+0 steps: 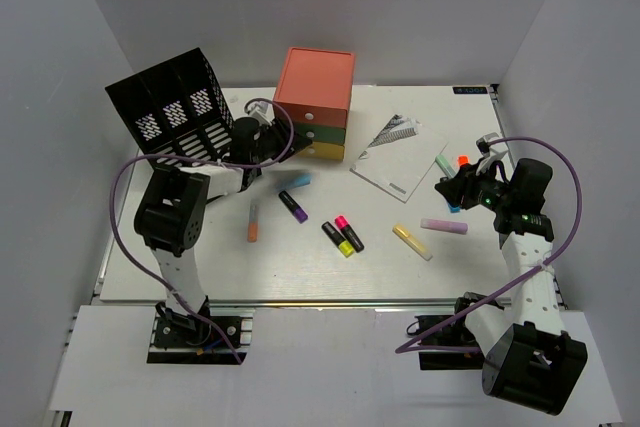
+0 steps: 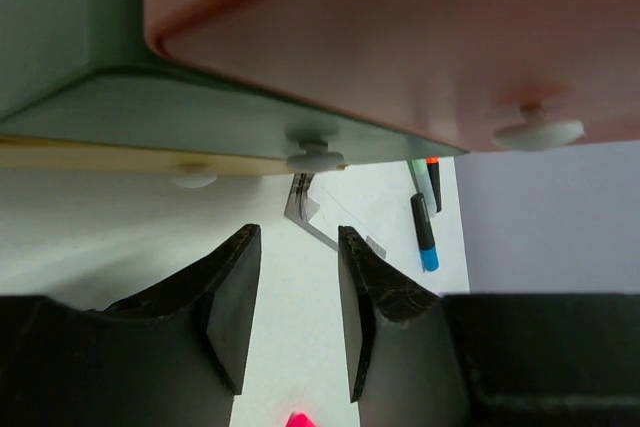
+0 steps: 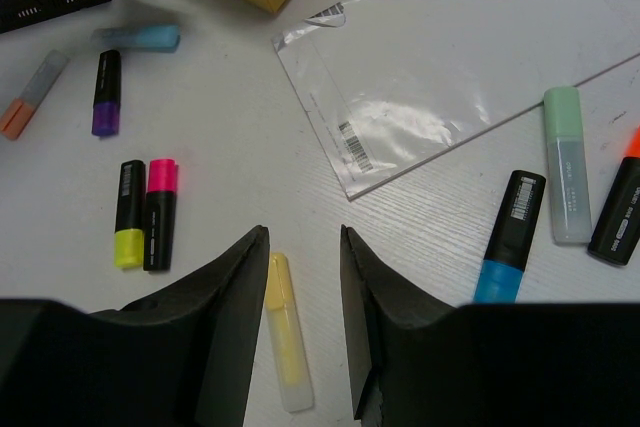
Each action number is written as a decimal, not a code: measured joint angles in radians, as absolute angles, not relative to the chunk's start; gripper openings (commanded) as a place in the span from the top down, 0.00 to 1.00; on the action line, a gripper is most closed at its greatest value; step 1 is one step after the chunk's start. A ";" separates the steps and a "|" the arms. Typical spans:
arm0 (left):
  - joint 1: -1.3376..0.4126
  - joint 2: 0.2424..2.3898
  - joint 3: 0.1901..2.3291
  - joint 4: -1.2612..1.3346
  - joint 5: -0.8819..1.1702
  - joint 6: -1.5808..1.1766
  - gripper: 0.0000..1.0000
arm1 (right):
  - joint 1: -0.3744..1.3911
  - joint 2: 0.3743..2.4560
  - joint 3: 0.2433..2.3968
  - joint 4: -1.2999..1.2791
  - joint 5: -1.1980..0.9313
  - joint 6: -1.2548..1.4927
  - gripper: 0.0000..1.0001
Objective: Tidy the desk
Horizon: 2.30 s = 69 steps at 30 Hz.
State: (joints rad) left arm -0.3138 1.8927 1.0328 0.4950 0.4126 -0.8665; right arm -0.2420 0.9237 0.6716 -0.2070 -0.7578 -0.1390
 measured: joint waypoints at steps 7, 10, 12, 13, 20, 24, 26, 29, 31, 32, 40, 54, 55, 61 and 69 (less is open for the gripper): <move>-0.314 1.929 1.074 0.540 0.412 -0.886 0.46 | -0.242 0.924 0.672 -0.207 -0.758 -0.139 0.59; -0.314 1.950 1.097 0.561 0.412 -0.893 0.46 | -0.242 0.924 0.672 -0.207 -0.757 -0.139 0.59; -0.314 1.966 1.113 0.562 0.412 -0.899 0.46 | -0.242 0.925 0.672 -0.207 -0.757 -0.139 0.59; -0.314 1.975 1.122 0.561 0.412 -0.900 0.46 | -0.242 0.925 0.672 -0.207 -0.757 -0.139 0.59; -0.316 2.016 1.151 0.554 0.416 -0.915 0.49 | -0.242 0.931 0.672 -0.207 -0.754 -0.141 0.59; -0.316 2.024 1.156 0.554 0.416 -0.927 0.59 | -0.242 0.932 0.672 -0.207 -0.750 -0.142 0.59; -0.317 2.025 1.157 0.562 0.419 -0.932 0.66 | -0.242 0.933 0.672 -0.207 -0.749 -0.142 0.59; -0.317 2.025 1.157 0.566 0.422 -0.938 0.73 | -0.242 0.934 0.672 -0.207 -0.746 -0.142 0.59; -0.317 2.025 1.152 0.573 0.424 -0.943 0.75 | -0.242 0.936 0.672 -0.207 -0.746 -0.142 0.59; -0.317 2.025 1.148 0.581 0.424 -0.943 0.76 | -0.242 0.936 0.672 -0.207 -0.746 -0.142 0.59; -0.317 1.985 1.055 0.652 0.448 -0.943 0.79 | -0.242 0.937 0.672 -0.207 -0.746 -0.142 0.59; -0.317 1.847 0.889 0.639 0.498 -0.910 0.45 | -0.242 0.939 0.672 -0.207 -0.745 -0.142 0.59; -0.317 1.844 0.889 0.634 0.499 -0.908 0.40 | -0.242 0.940 0.672 -0.207 -0.745 -0.143 0.58; -0.317 1.817 0.889 0.578 0.510 -0.897 0.22 | -0.242 0.945 0.672 -0.208 -0.761 -0.169 0.34; -0.306 1.643 0.832 0.413 0.533 -0.848 0.02 | -0.242 0.973 0.672 -0.259 -0.862 -0.273 0.30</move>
